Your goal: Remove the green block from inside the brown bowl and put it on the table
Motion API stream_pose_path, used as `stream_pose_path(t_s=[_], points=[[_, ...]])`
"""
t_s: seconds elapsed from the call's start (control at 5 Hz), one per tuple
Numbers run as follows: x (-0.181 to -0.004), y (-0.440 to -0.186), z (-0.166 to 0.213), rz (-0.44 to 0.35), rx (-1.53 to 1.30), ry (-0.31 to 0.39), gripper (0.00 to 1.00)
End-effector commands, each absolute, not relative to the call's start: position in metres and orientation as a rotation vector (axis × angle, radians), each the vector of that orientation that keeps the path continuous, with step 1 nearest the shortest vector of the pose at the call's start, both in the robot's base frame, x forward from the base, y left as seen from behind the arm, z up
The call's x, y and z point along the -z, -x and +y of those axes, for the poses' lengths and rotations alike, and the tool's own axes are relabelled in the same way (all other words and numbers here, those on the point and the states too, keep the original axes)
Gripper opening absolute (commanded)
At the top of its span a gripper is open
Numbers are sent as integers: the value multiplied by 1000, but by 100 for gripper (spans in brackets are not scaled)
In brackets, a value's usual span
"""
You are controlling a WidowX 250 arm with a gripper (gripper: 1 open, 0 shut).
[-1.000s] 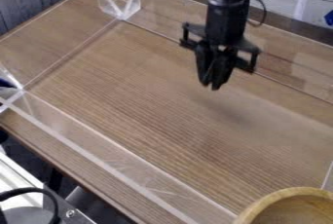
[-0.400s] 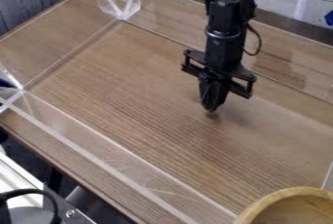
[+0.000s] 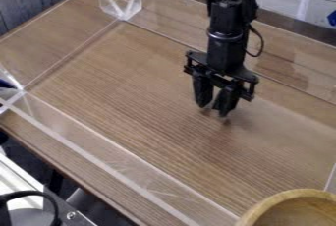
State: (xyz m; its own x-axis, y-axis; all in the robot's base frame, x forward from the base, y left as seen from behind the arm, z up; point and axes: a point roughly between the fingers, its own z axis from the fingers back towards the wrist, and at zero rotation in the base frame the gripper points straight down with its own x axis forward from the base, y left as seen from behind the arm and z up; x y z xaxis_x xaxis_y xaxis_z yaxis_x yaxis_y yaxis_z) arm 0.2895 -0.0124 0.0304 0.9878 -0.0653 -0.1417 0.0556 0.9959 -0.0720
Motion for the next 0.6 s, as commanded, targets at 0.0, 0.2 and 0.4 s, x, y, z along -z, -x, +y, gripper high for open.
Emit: stream_pose_path(t_s=[0.0,0.2,0.4], points=[[-75,-297,-11,25,55,75,100],[-105,-297,-10,-32,55,79,100],[-104,-302,-9,-62,64,84,100]])
